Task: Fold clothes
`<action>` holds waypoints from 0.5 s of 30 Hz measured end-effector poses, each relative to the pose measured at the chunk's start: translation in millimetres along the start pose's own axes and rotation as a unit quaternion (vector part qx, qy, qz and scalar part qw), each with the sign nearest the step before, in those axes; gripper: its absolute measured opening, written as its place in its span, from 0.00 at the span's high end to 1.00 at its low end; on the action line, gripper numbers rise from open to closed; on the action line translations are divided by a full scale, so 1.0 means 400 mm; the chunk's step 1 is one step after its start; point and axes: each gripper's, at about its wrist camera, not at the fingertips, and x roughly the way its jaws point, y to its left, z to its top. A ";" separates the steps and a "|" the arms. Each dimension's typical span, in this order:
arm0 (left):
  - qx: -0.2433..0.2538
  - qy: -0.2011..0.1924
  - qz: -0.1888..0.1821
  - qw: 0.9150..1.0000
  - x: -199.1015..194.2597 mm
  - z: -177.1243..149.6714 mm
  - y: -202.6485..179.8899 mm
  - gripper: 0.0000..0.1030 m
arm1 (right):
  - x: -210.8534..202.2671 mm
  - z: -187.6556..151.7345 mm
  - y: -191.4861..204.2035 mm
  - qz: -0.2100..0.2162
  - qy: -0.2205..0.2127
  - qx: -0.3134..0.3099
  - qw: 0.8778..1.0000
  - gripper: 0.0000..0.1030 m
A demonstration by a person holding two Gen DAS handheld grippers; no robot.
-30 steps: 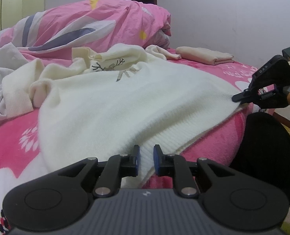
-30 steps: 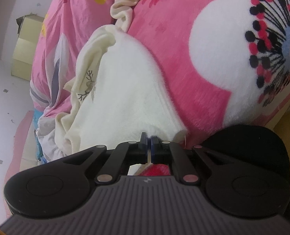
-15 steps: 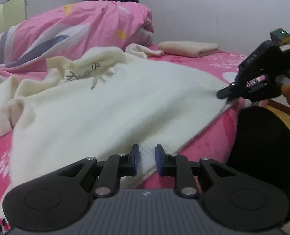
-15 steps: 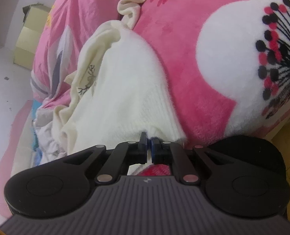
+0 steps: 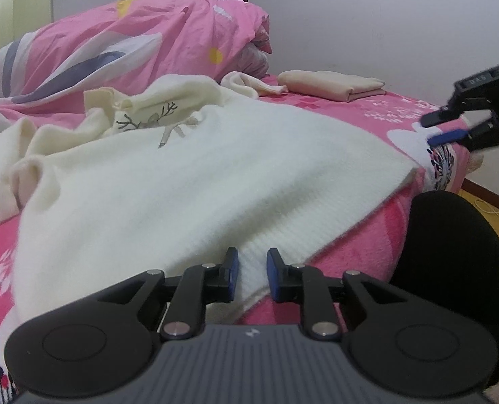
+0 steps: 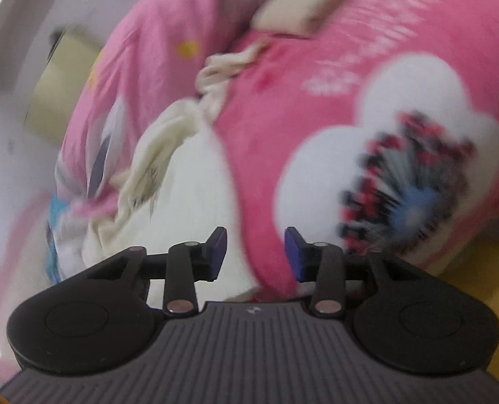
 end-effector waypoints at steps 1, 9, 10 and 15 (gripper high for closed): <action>0.001 0.000 0.001 1.000 0.000 0.000 -0.002 0.81 | 0.016 0.000 0.031 0.001 0.006 -0.039 0.999 0.75; 0.003 -0.006 0.007 1.000 -0.006 -0.008 -0.009 0.81 | 0.246 -0.011 0.194 -0.043 0.081 -0.283 0.955 1.00; 0.004 -0.007 0.007 1.000 -0.006 -0.009 -0.008 0.81 | 0.273 -0.002 0.187 -0.057 0.086 -0.292 0.951 1.00; 0.003 -0.015 0.002 1.000 -0.009 -0.016 -0.003 0.81 | 0.217 0.039 0.233 -0.089 0.061 -0.279 0.954 0.95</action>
